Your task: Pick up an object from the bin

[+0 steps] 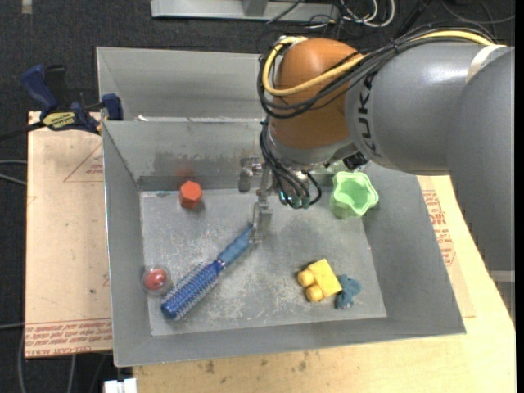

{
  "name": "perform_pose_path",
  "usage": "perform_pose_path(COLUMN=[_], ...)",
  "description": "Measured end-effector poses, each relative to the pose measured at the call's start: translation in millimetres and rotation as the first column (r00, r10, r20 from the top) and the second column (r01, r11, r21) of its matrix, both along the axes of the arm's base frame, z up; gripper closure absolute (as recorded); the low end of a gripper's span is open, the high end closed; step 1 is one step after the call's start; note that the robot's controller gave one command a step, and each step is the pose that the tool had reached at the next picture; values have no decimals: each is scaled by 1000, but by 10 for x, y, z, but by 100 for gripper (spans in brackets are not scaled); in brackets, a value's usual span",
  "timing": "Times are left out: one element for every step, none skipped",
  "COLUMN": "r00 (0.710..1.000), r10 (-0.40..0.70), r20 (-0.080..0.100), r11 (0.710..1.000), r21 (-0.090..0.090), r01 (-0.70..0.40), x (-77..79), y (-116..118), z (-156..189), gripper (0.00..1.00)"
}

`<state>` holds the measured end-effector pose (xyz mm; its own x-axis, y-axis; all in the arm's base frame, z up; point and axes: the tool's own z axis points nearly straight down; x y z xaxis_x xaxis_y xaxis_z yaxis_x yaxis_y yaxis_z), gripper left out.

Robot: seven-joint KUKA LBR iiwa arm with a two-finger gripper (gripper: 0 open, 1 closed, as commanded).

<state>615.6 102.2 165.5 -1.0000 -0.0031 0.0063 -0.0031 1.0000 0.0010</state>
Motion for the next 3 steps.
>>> perform_pose_path(r00=[927, 789, 772], r10=[375, 614, 635], r20=[5, 16, 4], r11=[927, 789, 772], r21=[1, -3, 3], r01=[-375, -614, -635], x=[-426, -290, -52], y=[-3, 286, 135], z=[-969, 123, -1004], gripper=[0, 0, 0])
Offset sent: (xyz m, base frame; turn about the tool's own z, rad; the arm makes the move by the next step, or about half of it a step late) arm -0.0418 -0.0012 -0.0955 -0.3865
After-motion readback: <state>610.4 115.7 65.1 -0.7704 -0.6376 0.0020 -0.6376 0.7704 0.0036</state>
